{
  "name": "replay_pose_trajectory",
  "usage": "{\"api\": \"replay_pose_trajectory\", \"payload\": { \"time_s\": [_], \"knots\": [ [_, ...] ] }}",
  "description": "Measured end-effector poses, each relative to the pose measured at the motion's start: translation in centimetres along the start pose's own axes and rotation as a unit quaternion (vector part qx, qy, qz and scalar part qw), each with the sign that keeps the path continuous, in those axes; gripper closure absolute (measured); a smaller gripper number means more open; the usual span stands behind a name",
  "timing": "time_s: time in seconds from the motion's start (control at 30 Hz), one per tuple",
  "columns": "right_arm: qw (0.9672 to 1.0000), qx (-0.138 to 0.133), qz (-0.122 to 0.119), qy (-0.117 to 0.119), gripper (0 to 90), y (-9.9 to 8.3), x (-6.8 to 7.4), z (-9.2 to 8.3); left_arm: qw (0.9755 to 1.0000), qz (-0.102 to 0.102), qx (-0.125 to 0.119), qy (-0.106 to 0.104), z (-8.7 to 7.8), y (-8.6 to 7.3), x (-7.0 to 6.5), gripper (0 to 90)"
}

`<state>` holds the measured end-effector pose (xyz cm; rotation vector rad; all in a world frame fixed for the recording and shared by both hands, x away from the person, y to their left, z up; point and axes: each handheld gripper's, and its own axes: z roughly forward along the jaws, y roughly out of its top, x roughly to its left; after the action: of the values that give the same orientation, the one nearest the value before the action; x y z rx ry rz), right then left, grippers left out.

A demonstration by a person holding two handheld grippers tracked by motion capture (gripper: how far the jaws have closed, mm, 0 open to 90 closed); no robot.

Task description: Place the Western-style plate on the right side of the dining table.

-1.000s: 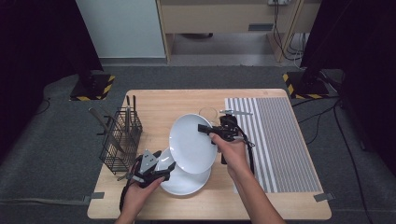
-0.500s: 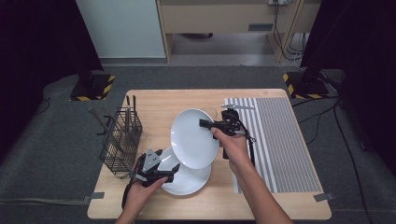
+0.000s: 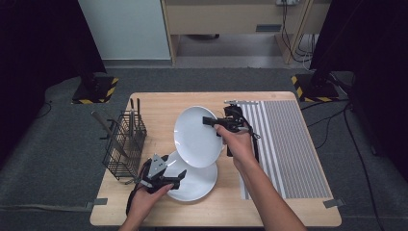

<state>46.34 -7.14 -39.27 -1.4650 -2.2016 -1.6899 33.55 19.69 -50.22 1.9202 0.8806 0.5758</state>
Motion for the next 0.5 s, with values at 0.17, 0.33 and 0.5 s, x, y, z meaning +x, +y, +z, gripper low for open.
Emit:
{"api": "replay_pose_trajectory", "payload": {
  "time_s": [0.17,0.33,0.5],
  "knots": [
    [1.0000,-0.006,0.003,0.002,83.2,0.9,0.2,0.2,1.0000,0.002,-0.002,0.002,-0.2,0.1,0.2,9.6],
    [0.9999,-0.010,0.005,0.003,83.3,1.3,0.2,0.3,1.0000,0.002,0.000,0.000,0.0,0.0,0.3,9.7],
    [0.9999,-0.012,0.003,0.003,83.2,1.9,0.2,0.2,0.9999,0.002,-0.002,0.011,0.0,-0.1,0.1,10.5]
  ]
}}
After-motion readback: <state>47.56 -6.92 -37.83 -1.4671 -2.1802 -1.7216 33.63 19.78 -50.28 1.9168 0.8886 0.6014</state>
